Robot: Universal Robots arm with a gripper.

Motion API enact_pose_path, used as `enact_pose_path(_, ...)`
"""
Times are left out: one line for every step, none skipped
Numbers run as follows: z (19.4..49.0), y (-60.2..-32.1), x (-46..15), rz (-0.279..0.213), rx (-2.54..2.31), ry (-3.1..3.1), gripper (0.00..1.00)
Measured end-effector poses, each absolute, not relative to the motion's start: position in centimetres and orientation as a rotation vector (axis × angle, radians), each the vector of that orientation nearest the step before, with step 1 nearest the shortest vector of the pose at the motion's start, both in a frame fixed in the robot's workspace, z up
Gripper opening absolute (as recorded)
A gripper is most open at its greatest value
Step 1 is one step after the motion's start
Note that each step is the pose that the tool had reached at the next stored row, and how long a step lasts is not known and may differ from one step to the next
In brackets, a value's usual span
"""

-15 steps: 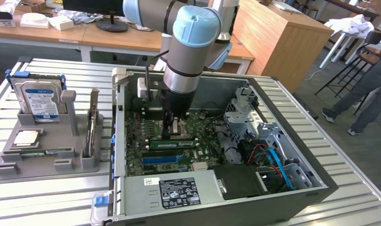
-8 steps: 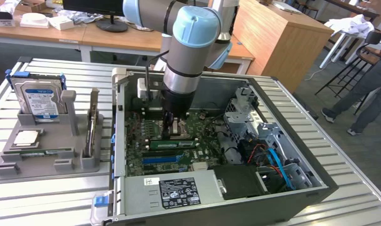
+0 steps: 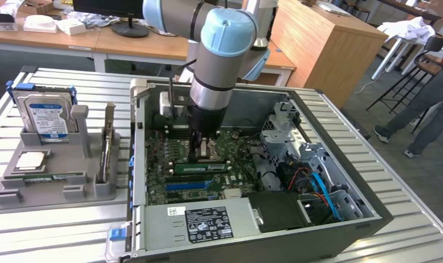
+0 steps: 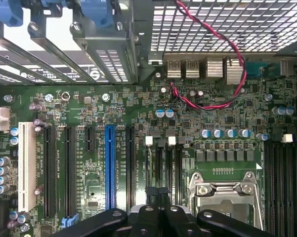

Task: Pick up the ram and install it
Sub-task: 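Press down the ram until it locks into place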

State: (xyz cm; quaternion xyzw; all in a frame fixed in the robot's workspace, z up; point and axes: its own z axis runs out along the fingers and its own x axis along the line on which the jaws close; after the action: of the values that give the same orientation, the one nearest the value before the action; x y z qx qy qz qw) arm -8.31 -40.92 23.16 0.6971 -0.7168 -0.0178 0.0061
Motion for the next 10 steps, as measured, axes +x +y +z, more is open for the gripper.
enact_pose_path(23.06,-40.92,-8.30,-0.056,2.182,-2.243,0.10)
enact_pose_path(22.99,-40.92,-8.30,-0.055,2.182,-2.243,0.10)
enact_pose_path(22.96,-40.92,-8.30,-0.055,2.182,-2.243,0.10)
enact_pose_path(22.96,-40.92,-8.31,-0.055,2.182,-2.243,0.10)
enact_pose_path(22.96,-40.92,-8.31,-0.055,2.182,-2.243,0.10)
enact_pose_path(22.96,-40.92,-8.31,-0.055,2.182,-2.243,0.10)
enact_pose_path(22.96,-40.92,-8.31,-0.055,2.182,-2.243,0.10)
enact_pose_path(22.95,-40.92,-8.31,-0.055,2.182,-2.243,0.10)
enact_pose_path(22.92,-40.92,-8.31,-0.055,2.182,-2.244,0.10)
enact_pose_path(22.88,-40.93,-8.31,-0.055,2.182,-2.244,0.10)
